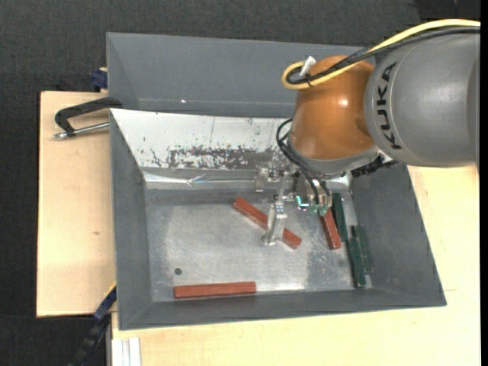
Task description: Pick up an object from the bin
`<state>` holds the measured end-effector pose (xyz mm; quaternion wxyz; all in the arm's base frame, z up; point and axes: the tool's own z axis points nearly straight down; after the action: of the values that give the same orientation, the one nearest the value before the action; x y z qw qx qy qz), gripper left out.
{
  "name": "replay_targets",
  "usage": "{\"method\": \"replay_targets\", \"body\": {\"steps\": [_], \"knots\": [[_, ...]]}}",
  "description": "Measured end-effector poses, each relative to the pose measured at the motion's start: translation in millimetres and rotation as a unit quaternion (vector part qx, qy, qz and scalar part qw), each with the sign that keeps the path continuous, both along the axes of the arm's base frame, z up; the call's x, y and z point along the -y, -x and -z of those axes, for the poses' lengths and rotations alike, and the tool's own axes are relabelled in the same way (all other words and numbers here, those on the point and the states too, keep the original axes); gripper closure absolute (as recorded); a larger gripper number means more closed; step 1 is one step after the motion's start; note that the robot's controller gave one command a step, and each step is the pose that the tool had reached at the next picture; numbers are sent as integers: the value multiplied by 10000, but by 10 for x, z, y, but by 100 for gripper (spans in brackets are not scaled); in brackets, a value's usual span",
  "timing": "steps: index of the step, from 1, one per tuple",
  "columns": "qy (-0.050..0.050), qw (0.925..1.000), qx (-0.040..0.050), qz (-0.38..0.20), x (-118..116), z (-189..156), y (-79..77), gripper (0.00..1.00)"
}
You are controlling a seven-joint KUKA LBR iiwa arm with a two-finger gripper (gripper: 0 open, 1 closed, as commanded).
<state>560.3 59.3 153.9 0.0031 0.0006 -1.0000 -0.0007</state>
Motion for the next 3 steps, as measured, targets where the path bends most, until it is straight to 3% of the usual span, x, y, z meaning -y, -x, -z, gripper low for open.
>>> {"method": "replay_targets", "body": {"steps": [1, 2, 3], "knots": [[-2, 10000, 40, 5, 2, -40, -19, 0], [-2, 9951, 51, 983, 146, 748, 3, 100], [-2, 9951, 44, 986, 145, 755, 8, 0]]}}
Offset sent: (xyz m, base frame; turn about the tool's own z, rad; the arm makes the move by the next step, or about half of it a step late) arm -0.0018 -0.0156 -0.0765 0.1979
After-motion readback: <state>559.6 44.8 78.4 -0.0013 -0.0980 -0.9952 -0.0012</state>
